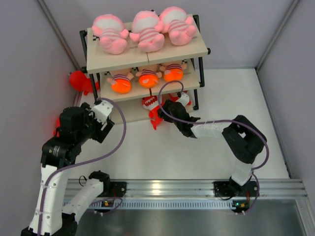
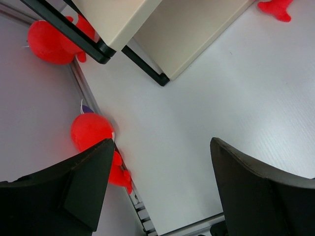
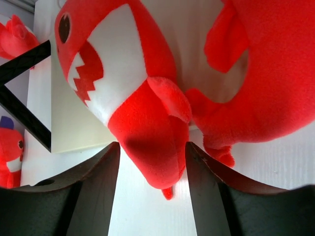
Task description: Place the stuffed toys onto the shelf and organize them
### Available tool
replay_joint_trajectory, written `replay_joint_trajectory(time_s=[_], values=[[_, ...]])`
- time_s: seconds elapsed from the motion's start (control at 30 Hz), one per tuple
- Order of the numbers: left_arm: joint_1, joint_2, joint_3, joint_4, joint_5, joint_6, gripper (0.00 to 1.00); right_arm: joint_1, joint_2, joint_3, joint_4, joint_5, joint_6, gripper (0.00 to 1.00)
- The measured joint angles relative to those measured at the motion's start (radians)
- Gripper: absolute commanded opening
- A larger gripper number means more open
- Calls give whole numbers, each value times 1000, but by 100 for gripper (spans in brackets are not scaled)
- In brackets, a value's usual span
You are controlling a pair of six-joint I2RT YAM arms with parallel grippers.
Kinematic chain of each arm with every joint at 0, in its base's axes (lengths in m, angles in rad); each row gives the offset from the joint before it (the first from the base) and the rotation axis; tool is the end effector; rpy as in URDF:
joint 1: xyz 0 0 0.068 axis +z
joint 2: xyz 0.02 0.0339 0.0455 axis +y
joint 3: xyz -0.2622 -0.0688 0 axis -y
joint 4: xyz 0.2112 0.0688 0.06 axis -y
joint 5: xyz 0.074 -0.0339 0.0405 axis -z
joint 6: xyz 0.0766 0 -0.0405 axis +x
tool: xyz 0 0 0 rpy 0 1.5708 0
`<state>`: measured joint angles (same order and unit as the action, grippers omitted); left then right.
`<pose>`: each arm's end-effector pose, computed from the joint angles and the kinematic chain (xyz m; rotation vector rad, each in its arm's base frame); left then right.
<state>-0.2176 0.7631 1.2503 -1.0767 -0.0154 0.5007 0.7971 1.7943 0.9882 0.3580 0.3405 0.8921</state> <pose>0.1118 -0.0235 0.3629 0.7529 2.0307 0.1797 0.2974 0.2678 0.1950 0.3199 2.0448 0.7326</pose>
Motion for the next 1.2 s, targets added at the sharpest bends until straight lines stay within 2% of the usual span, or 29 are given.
replay_joint_trajectory(time_s=[0.17,0.3,0.4,0.47,0.6,0.77,0.97,1.2], values=[[0,-2,-3,-1,0,0,85,18,-55,-33,-14,27,-40,58],[0,-2,-3,-1,0,1,85,66,-121,-33,-40,88,-145,55],[0,-4,-3,-2,0,5,85,147,-154,-33,-47,126,-312,53],[0,-7,-3,-7,0,10,85,220,-153,-22,-84,113,-486,54],[0,-12,-3,-21,0,22,85,301,-85,99,-277,53,-790,55],[0,-17,-3,-34,9,26,85,306,11,234,-459,63,-1032,57],[0,-17,-3,-40,30,27,85,304,175,346,-573,103,-1185,59],[0,-17,-3,-46,47,26,85,296,278,429,-633,156,-1261,59]])
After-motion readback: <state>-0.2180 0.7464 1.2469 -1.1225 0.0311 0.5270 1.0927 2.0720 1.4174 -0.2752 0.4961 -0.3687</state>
